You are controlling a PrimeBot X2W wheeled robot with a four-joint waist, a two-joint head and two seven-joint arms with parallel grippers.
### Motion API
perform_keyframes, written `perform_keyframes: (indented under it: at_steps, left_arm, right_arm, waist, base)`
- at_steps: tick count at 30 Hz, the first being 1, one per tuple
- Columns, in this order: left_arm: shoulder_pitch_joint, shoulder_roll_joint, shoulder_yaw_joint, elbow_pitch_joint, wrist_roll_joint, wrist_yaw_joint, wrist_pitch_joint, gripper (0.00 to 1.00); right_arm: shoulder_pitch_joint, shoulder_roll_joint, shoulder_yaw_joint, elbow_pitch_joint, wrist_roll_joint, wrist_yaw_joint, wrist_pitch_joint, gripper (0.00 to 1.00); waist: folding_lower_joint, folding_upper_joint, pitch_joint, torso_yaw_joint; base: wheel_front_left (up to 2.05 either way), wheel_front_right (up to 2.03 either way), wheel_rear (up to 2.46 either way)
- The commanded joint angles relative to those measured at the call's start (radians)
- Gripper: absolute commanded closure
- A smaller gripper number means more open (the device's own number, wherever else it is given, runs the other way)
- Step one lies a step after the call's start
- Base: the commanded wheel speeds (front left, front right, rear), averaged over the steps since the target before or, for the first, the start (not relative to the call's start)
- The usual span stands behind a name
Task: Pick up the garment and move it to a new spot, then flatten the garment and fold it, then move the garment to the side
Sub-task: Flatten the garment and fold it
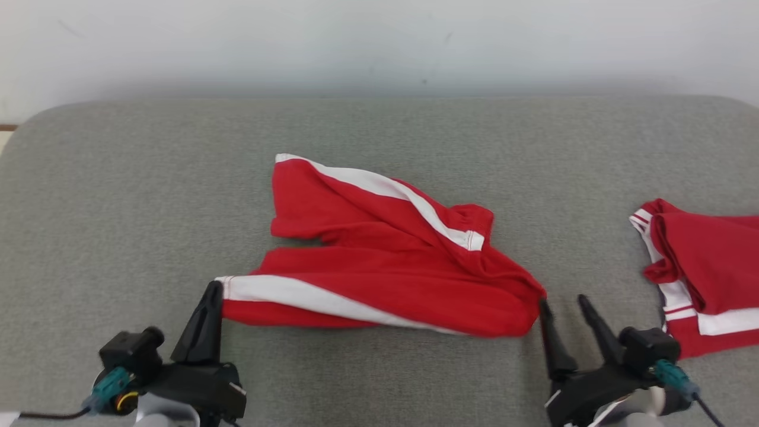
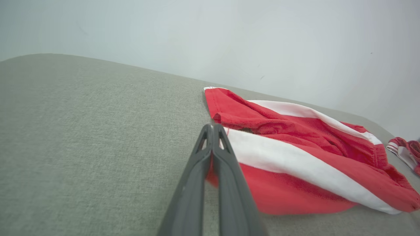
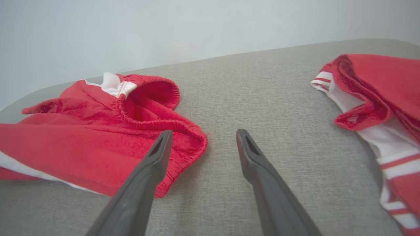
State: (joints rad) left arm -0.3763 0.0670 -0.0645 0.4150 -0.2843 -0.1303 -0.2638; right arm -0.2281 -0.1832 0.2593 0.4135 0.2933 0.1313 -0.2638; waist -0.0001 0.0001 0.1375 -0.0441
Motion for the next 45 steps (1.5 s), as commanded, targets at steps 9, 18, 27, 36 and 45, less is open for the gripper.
perform_keyframes:
  at_steps: [9, 18, 27, 36, 45]
  left_arm:
    - [0.090, -0.013, 0.069, -0.052, 0.039, 0.000, -0.001, 1.00]
    - [0.115, -0.015, 0.076, -0.042, 0.038, 0.000, -0.001, 1.00]
    - [0.122, -0.016, 0.044, -0.041, 0.011, 0.000, -0.001, 1.00]
    - [0.111, -0.016, 0.021, -0.043, 0.003, 0.000, -0.001, 1.00]
    - [0.099, -0.016, 0.012, -0.046, 0.004, 0.000, -0.001, 1.00]
  right_arm:
    - [0.014, -0.069, 0.243, -0.043, 0.122, -0.001, 0.000, 0.00]
    - [0.119, -0.175, 0.364, -0.137, 0.165, -0.001, 0.000, 0.00]
    - [0.109, -0.157, 0.375, -0.080, 0.169, -0.001, 0.000, 0.00]
    - [0.038, -0.128, 0.387, 0.015, 0.134, -0.001, 0.000, 0.00]
    - [-0.007, -0.140, 0.427, -0.012, 0.143, -0.001, 0.000, 1.00]
  waist:
    - [0.0001, -0.0001, 0.003, 0.070]
    - [0.0001, -0.0001, -0.021, 0.065]
    - [0.0001, -0.0001, -0.023, 0.084]
    - [0.0001, -0.0001, -0.011, 0.122]
    - [0.0001, -0.0001, -0.016, 0.121]
  base:
    - [0.00, 0.00, 0.00]
    - [0.00, 0.00, 0.00]
    - [0.00, 0.00, 0.00]
    - [0.00, 0.00, 0.00]
    - [0.00, 0.00, 0.00]
